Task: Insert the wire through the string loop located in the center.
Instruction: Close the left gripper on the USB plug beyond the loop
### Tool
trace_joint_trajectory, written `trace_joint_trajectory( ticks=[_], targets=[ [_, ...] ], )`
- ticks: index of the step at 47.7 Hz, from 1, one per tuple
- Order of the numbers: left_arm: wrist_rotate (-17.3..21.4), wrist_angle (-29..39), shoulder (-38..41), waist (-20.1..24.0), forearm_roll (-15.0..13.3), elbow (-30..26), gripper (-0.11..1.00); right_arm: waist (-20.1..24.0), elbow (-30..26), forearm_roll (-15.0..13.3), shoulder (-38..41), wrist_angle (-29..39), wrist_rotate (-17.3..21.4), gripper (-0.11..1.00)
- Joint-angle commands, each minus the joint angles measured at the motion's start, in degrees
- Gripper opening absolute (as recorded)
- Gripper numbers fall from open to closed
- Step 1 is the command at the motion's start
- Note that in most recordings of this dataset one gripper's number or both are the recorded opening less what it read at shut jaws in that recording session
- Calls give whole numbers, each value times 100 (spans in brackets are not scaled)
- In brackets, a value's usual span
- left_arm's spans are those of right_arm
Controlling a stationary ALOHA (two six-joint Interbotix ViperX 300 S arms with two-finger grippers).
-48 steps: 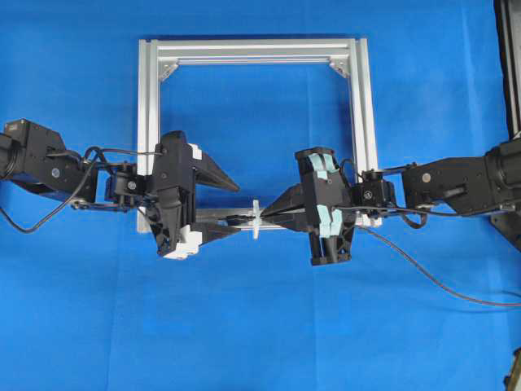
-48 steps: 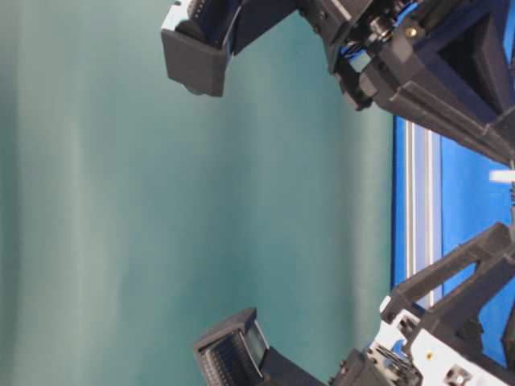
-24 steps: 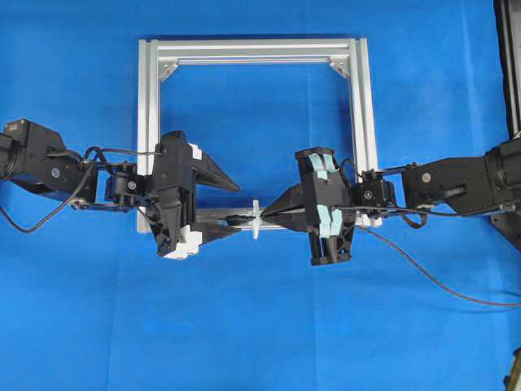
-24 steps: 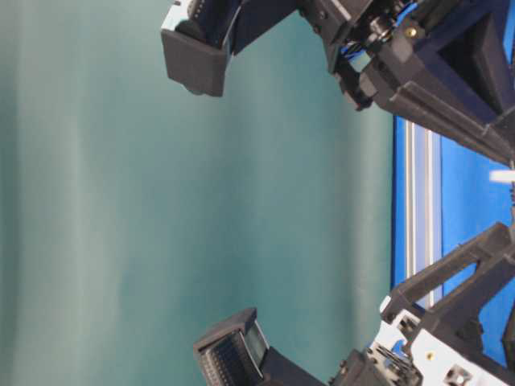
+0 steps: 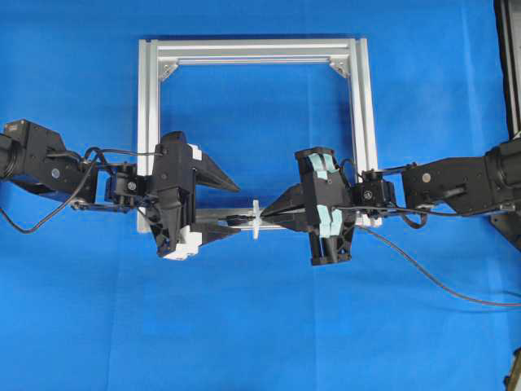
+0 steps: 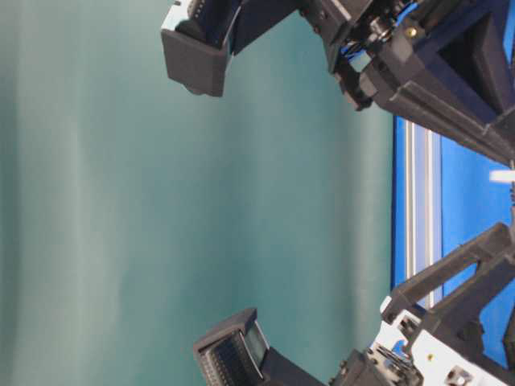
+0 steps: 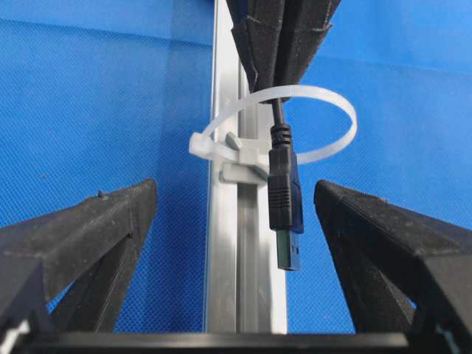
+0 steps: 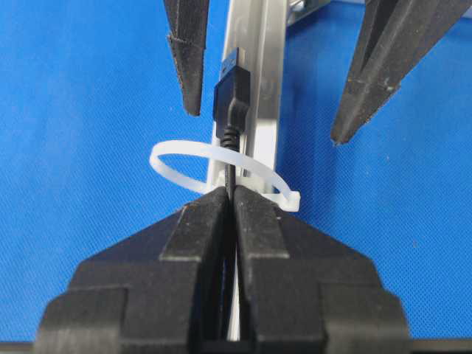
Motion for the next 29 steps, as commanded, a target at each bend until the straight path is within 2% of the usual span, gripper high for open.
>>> trace_joint_trajectory(
  ticks=[1, 5, 8, 17, 20, 29],
  targets=[
    [-9, -26, -79, -35, 18, -88, 91, 9, -88, -9, -62, -35, -9, -3],
    [-9, 9, -70, -53, 18, -105, 89, 9, -88, 0, -62, -26, -9, -3],
    [-18, 35, -79, -53, 18, -97, 79, 9, -88, -9, -62, -35, -9, -3],
    [-18, 18, -79, -53, 9, -114, 24, 9, -79, -9, -62, -35, -9, -3],
    [-18, 18, -79, -53, 18, -123, 10, 9, -79, -9, -62, -26, -9, -3],
    [-18, 26, -79, -53, 18, -123, 8, 9, -79, -26, -62, -18, -26, -3]
  ],
)
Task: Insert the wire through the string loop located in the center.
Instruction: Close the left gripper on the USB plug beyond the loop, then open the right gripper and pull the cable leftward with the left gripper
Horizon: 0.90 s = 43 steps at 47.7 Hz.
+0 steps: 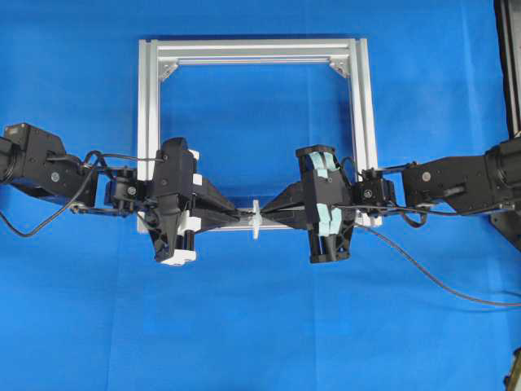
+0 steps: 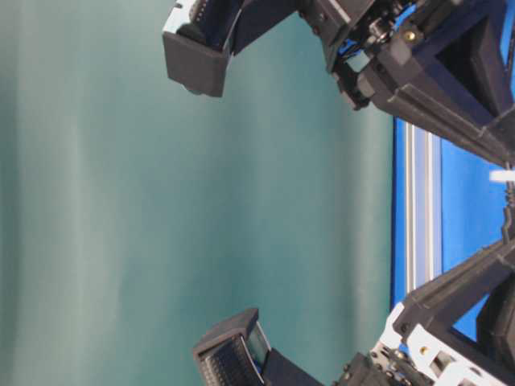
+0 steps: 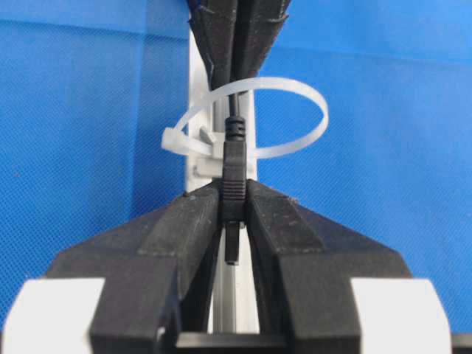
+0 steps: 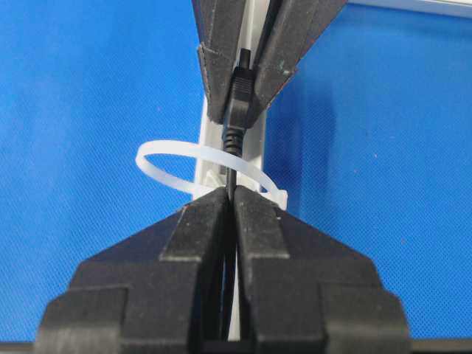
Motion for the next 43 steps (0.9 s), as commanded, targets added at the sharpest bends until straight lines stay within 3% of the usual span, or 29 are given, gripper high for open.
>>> trace_joint_trajectory(
  ticks=[1, 16, 21, 27, 37, 39, 43],
  targets=[
    [-9, -44, -79, 26, -9, -114, 8, 26, -79, -26, -62, -18, -18, -3],
    [-9, -26, -79, 26, -9, -114, 8, 26, -88, -26, -62, 44, -18, -3],
    [-9, -26, -79, 26, -9, -114, 8, 26, -97, -26, -62, 88, 0, 4],
    [-9, -26, -79, 26, -18, -105, 8, 26, -97, 0, -62, 88, 26, 30],
    [-9, -26, -88, 26, -9, -88, 8, 26, -105, 0, -62, 105, 35, 90],
    [-9, -26, -88, 26, -9, -79, 8, 26, -105, 0, -62, 105, 35, 96],
    [-9, -26, -88, 26, -9, -79, 8, 26, -105, 0, -62, 105, 35, 93]
  ],
)
